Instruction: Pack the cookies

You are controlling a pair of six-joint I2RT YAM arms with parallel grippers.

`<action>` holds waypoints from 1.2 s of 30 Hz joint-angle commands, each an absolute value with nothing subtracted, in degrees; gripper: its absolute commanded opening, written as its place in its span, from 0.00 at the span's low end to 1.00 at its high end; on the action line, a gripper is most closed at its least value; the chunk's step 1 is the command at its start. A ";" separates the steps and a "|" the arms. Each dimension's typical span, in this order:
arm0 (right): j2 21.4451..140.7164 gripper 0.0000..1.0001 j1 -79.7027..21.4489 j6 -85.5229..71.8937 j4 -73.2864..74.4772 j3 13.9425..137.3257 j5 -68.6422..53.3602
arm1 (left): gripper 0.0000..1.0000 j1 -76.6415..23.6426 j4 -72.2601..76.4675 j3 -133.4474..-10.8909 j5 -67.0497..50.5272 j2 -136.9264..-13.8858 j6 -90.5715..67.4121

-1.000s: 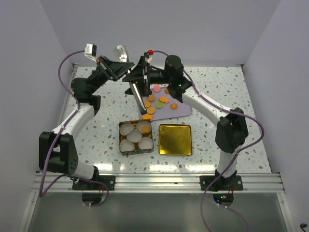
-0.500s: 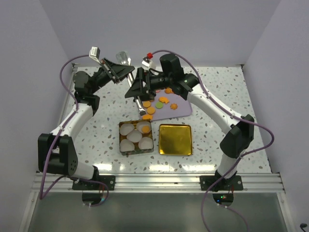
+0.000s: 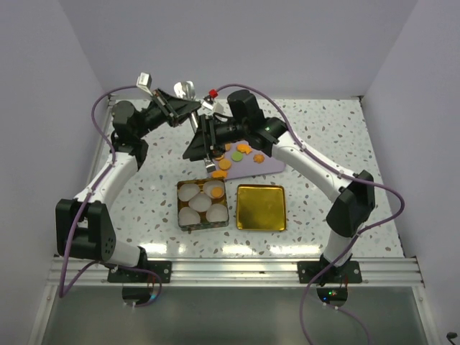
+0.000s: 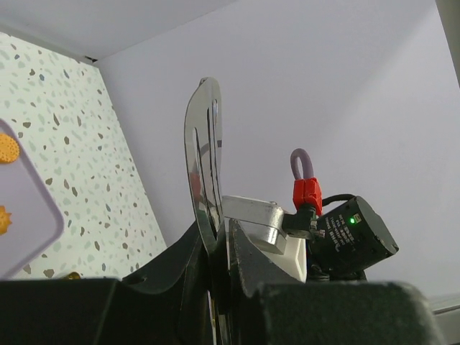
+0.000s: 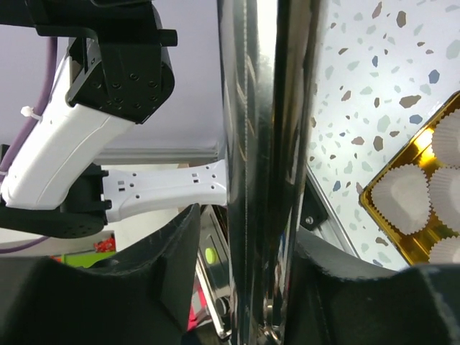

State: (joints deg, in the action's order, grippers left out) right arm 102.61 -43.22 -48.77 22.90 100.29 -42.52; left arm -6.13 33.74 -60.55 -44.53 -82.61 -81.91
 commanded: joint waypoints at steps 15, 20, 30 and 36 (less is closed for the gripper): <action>98.70 0.31 -43.15 -49.13 18.98 98.35 -40.25 | 0.68 -5.80 31.73 -61.53 -45.79 -79.89 -79.10; 98.53 0.22 -42.98 -48.17 19.51 98.79 -39.55 | 0.83 -5.80 31.99 -61.35 -46.14 -79.63 -78.93; 97.65 0.20 -38.77 -44.30 25.48 101.86 -38.23 | 1.00 -5.71 28.93 -59.50 -46.32 -79.37 -77.35; 96.59 0.27 -34.11 -37.81 35.57 104.23 -35.26 | 1.00 -4.66 26.02 -58.54 -45.88 -78.66 -75.24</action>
State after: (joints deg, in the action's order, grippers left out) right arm 100.92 -36.07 -43.70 29.28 100.12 -37.93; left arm -5.80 27.51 -59.09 -45.67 -81.01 -77.87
